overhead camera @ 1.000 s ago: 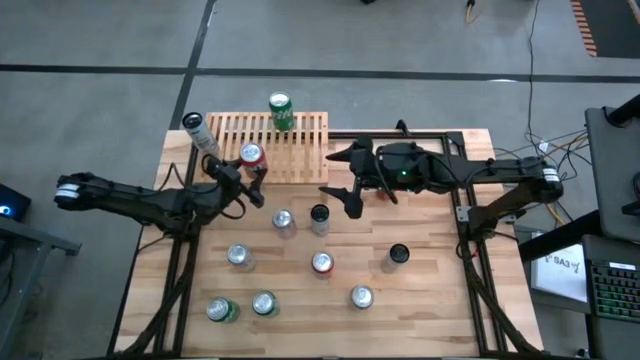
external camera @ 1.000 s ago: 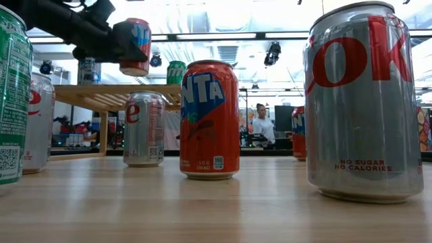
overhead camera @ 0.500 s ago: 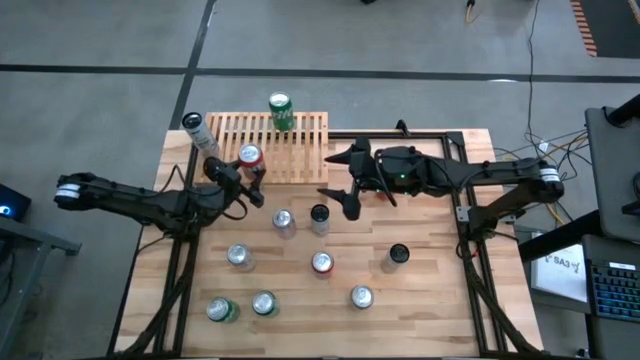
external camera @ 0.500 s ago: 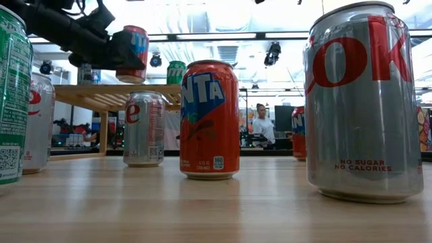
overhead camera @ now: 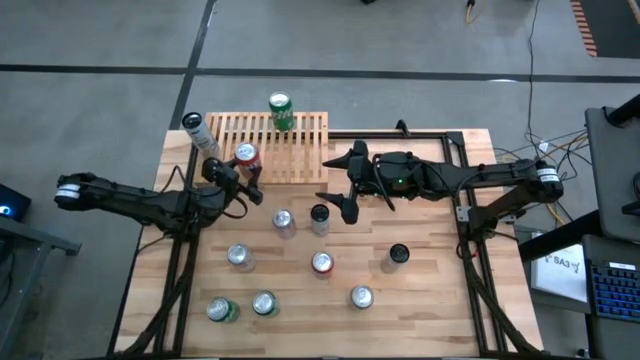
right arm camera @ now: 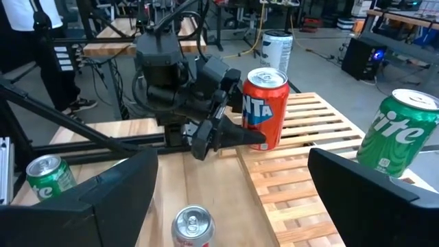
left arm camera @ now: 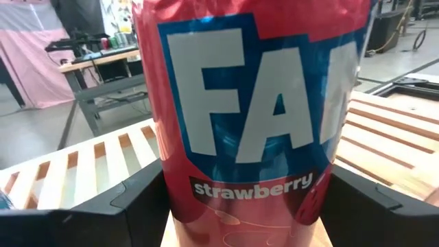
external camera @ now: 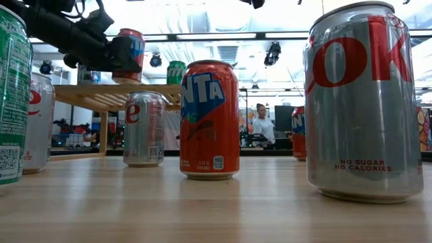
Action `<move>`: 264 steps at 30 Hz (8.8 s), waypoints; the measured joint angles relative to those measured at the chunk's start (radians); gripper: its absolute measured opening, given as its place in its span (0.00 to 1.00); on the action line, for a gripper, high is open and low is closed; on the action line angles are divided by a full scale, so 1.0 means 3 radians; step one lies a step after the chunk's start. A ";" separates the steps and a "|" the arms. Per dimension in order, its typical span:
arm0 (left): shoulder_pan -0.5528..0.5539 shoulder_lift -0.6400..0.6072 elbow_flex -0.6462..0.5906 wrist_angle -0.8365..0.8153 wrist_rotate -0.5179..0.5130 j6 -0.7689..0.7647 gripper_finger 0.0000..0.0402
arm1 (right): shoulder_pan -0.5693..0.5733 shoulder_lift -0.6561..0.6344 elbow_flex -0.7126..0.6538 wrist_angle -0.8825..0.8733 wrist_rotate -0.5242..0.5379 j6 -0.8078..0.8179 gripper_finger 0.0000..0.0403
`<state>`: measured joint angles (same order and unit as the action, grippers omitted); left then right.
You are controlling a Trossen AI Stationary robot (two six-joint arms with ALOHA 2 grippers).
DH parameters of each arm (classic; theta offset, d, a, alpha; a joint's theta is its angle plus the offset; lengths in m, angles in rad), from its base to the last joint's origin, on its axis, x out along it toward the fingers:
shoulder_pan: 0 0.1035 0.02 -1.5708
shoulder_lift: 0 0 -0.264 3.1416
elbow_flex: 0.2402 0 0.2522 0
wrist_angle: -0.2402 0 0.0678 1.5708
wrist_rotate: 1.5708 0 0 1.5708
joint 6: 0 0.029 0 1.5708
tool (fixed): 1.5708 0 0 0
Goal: Place canned beverage on shelf
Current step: Put the middle orange soda can on the shelf
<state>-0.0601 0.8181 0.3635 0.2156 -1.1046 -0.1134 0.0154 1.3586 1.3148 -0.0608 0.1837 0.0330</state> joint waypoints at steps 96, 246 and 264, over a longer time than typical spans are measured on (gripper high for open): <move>-0.0786 0.0070 0.1645 -0.1843 -0.0033 0.0363 0.60 | 0.0074 0.0003 -0.0080 -0.0032 -0.0003 0.0092 0.90; 0.0079 0.0580 0.1350 -0.2392 0.1200 -0.0593 0.00 | 0.0092 0.0003 -0.0291 -0.0133 0.0003 -0.0089 0.90; 0.0361 0.0589 0.1366 -0.2184 0.0487 -0.0499 0.00 | 0.0092 0.0003 -0.0295 -0.0167 0.0003 -0.0144 0.90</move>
<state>0.0481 0.9947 0.7734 -0.4397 -0.9585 -0.2630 0.0429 1.3594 1.2263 -0.1111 0.1844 -0.0101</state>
